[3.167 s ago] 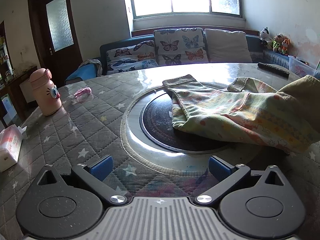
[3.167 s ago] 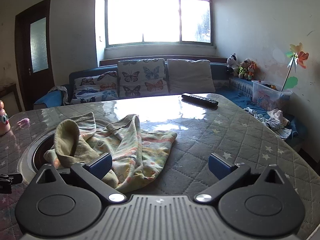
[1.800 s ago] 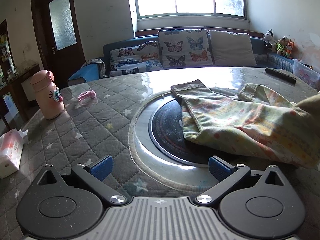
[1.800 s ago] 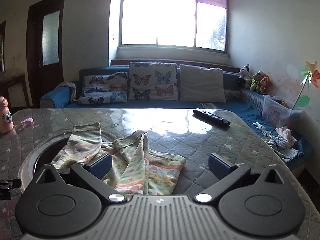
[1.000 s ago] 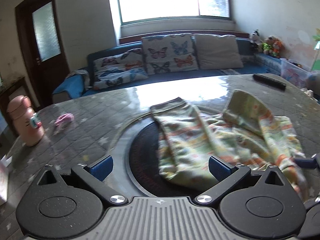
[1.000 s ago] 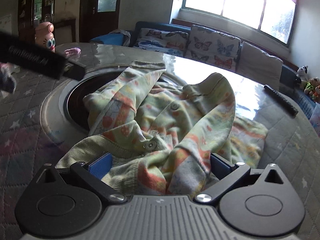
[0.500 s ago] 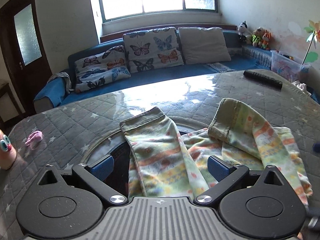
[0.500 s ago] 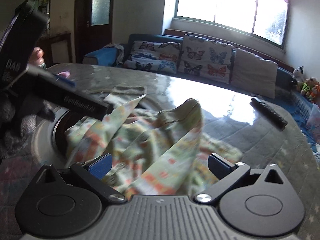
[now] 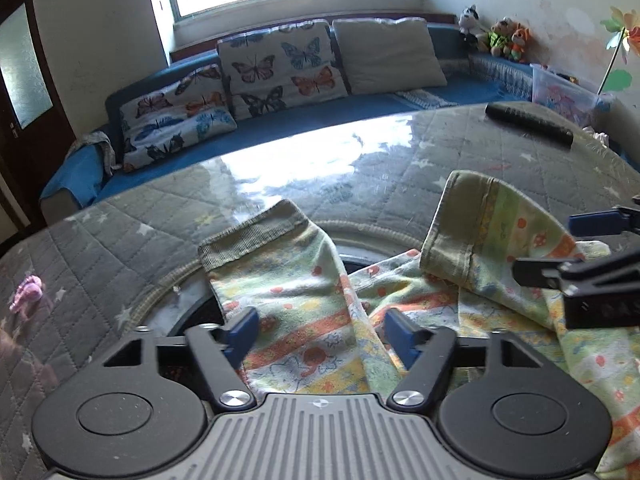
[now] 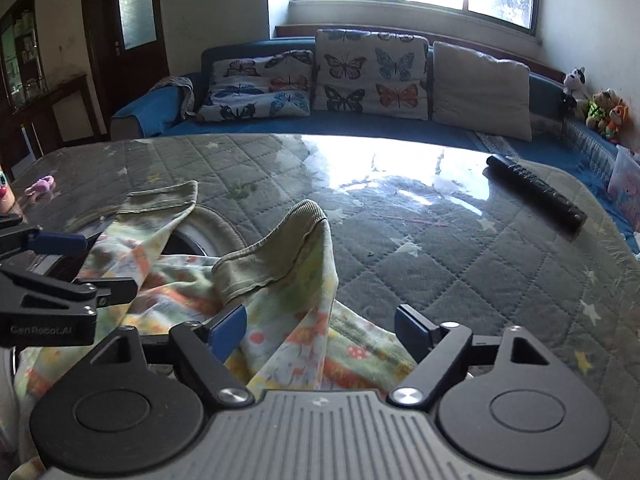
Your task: Fold clothes
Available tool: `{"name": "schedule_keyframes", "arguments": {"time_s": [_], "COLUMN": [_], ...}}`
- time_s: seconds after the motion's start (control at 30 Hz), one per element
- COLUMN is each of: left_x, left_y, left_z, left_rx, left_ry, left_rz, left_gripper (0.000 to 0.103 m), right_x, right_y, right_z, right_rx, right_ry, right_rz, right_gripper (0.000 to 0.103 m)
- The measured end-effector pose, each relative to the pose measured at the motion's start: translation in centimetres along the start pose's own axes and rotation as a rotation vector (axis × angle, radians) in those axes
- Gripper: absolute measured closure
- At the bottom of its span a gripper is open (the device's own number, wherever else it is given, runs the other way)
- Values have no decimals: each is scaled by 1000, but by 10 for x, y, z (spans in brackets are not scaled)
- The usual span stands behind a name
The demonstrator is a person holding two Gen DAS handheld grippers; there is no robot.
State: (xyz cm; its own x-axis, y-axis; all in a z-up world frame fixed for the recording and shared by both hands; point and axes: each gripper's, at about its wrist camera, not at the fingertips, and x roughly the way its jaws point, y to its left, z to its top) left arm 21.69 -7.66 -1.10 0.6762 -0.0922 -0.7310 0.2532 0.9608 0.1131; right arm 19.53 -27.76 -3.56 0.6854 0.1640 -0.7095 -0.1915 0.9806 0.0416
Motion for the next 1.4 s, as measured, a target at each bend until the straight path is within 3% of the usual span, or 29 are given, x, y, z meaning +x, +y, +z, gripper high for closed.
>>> {"name": "schedule_keyframes", "arguments": {"time_s": [0.07, 0.17, 0.27, 0.37, 0.93, 1.4], "left_x": [3, 4, -2, -10, -81, -121], "left_y": [1, 2, 4, 7, 52, 73], "left_z": [-1, -4, -7, -9, -40, -81], "left_rx": [3, 9, 2, -16, -158, -226], "left_ry": [9, 11, -10, -34, -143, -161], "left_rz": [-24, -57, -69, -63, 57, 120], "left_gripper": [63, 88, 96, 99, 101, 101], "right_x": [12, 17, 15, 5, -63, -107], "right_y": [0, -2, -4, -5, -12, -20], "right_z": [0, -2, -4, -5, -26, -49], "right_rx": [14, 39, 64, 69, 55, 55], "right_ry": [26, 34, 32, 13, -110, -189], "right_rz": [18, 33, 39, 17, -80, -150], "right_gripper": [39, 69, 90, 98, 100, 100]}}
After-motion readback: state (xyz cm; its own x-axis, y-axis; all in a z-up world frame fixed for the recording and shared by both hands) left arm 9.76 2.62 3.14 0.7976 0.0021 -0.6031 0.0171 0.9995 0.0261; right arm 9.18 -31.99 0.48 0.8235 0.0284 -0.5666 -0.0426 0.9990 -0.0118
